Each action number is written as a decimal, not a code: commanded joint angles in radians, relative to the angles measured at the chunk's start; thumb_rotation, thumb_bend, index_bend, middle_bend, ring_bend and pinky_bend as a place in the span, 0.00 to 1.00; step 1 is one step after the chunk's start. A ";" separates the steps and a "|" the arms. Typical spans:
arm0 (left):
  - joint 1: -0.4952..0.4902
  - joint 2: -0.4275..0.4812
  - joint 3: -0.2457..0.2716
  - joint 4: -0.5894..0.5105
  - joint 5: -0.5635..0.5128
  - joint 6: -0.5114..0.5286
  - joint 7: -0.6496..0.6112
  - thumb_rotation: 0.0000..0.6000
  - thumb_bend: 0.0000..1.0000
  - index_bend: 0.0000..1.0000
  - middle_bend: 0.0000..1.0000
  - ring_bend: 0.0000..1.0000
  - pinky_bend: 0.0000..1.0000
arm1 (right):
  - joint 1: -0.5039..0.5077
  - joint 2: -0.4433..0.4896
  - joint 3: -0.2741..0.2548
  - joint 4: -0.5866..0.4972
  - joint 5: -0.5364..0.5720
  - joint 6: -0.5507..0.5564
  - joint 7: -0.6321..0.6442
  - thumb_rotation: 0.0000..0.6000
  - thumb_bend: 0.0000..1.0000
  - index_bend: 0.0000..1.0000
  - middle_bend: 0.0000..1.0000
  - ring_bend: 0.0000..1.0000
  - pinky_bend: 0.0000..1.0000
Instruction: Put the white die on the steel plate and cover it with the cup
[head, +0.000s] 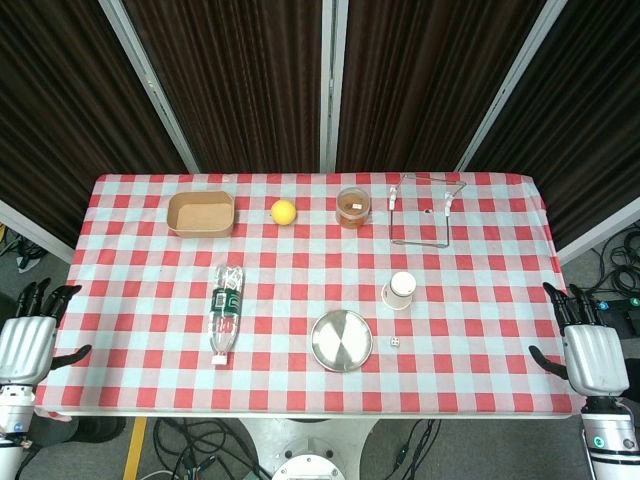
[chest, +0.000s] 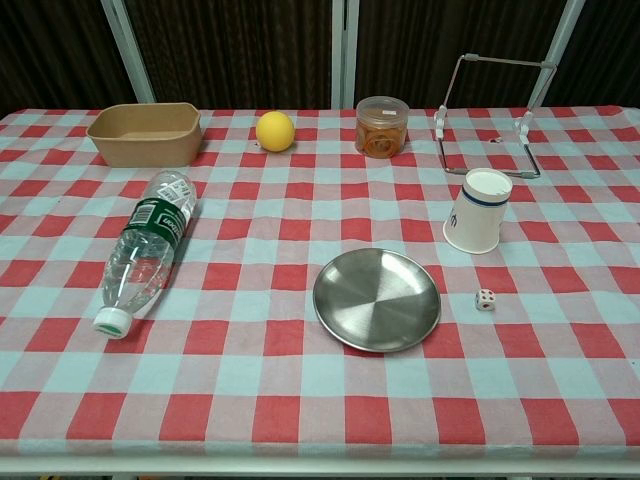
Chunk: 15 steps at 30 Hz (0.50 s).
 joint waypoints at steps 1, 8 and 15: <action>0.001 -0.006 -0.002 0.003 -0.003 0.003 0.000 1.00 0.00 0.15 0.16 0.02 0.03 | 0.001 0.003 0.000 -0.003 -0.002 0.000 0.001 1.00 0.09 0.06 0.17 0.05 0.15; 0.014 -0.017 0.007 0.000 0.001 0.019 -0.001 1.00 0.00 0.15 0.16 0.02 0.03 | 0.004 0.023 -0.012 -0.017 -0.041 0.002 0.034 1.00 0.09 0.06 0.18 0.08 0.15; 0.024 -0.012 0.007 -0.004 0.018 0.047 -0.007 1.00 0.00 0.15 0.16 0.02 0.03 | 0.067 0.023 -0.026 -0.026 -0.132 -0.059 0.047 1.00 0.10 0.13 0.28 0.42 0.50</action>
